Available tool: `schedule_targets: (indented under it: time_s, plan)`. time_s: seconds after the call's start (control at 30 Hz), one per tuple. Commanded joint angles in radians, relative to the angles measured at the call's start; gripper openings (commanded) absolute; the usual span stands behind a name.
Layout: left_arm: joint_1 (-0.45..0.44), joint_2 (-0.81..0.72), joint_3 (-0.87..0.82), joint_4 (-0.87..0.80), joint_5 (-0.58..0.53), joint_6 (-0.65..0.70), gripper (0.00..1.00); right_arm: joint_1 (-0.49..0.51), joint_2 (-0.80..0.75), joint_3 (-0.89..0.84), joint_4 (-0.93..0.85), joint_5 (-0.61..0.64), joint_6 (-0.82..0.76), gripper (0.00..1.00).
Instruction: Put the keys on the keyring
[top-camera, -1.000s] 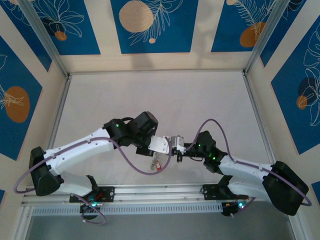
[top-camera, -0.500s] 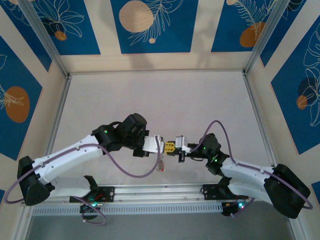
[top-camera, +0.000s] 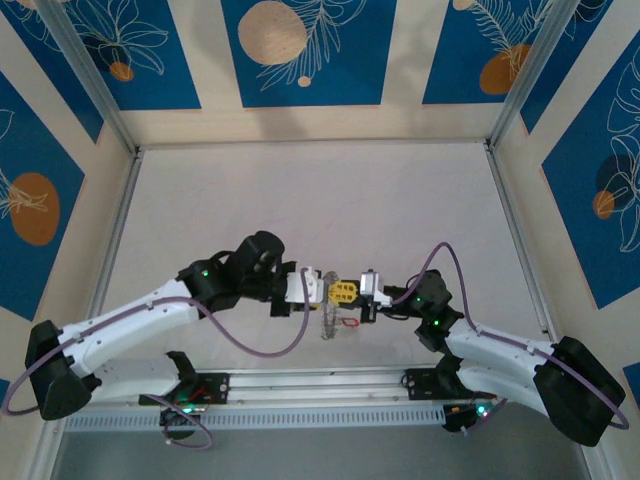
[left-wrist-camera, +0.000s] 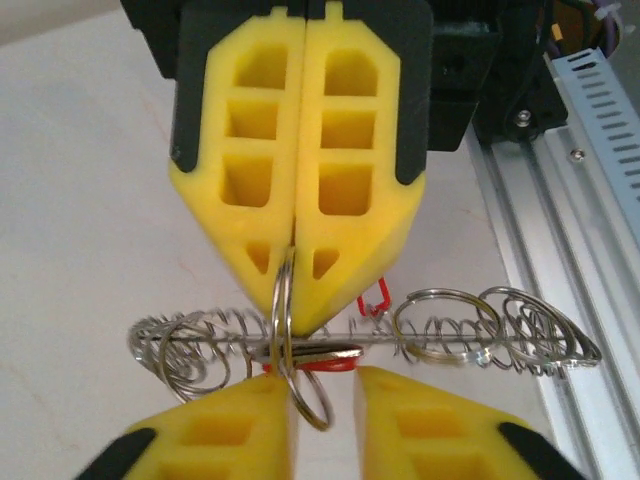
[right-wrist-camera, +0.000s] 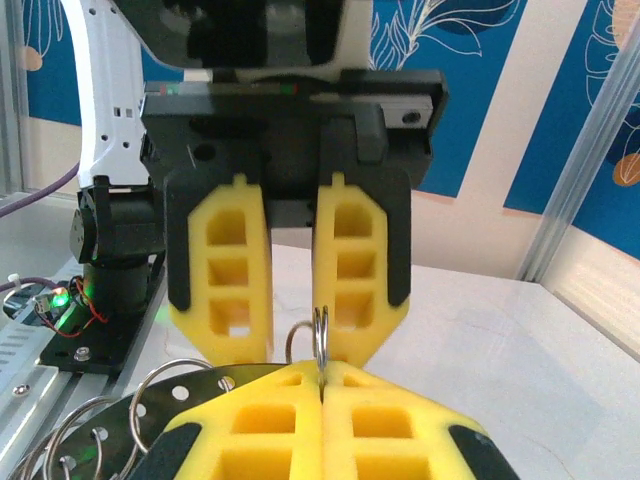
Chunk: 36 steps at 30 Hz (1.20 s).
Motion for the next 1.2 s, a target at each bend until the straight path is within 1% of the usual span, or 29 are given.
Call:
schedule_targets:
  time_s: [0.0,0.07,0.23,0.37,0.5,0.57,0.67,0.77,0.83,0.87,0.9,1.0,1.1,1.17]
  plan:
    - [0.008,-0.065,-0.027,0.041,-0.052,0.01,0.28,0.003,-0.012,0.002,0.03,-0.004,0.006,0.0]
    - [0.01,-0.087,-0.044,0.043,-0.075,0.009,0.3,0.003,-0.012,-0.001,0.03,-0.007,0.006,0.0]
    - [0.012,-0.099,-0.058,0.067,-0.07,-0.013,0.31,0.003,-0.01,0.006,0.018,-0.016,-0.001,0.0]
    - [0.012,-0.084,-0.052,0.102,-0.015,-0.017,0.33,0.003,-0.006,0.015,0.005,-0.026,-0.005,0.0]
    - [0.012,-0.044,-0.033,0.125,0.028,-0.028,0.32,0.005,-0.003,0.022,0.005,-0.031,-0.009,0.0]
    - [0.012,-0.027,-0.023,0.124,0.047,-0.028,0.3,0.006,-0.002,0.022,0.005,-0.03,-0.009,0.0]
    - [0.011,-0.008,-0.01,0.105,0.064,-0.024,0.17,0.008,-0.002,0.019,0.01,-0.028,-0.008,0.0]
    - [0.012,-0.002,-0.01,0.093,0.051,-0.015,0.09,0.008,-0.007,0.016,0.009,-0.026,-0.007,0.0]
    - [0.012,-0.004,-0.004,0.08,0.037,-0.01,0.0,0.008,-0.011,0.017,-0.015,-0.02,-0.014,0.0]
    - [0.012,-0.004,0.004,0.068,0.028,-0.006,0.0,0.008,-0.012,0.02,-0.04,-0.015,-0.022,0.0]
    - [0.012,-0.002,0.017,0.046,0.011,0.001,0.0,0.008,-0.016,0.024,-0.074,-0.009,-0.039,0.03]
    - [0.011,0.016,0.067,-0.053,-0.042,0.045,0.0,0.019,-0.019,0.031,-0.198,0.034,-0.12,0.15]
    - [0.003,0.056,0.118,-0.177,-0.08,0.105,0.0,0.021,0.001,0.024,-0.207,0.056,-0.132,0.19]
    - [-0.007,0.089,0.157,-0.249,-0.102,0.131,0.0,0.025,0.016,0.031,-0.205,0.055,-0.136,0.21]
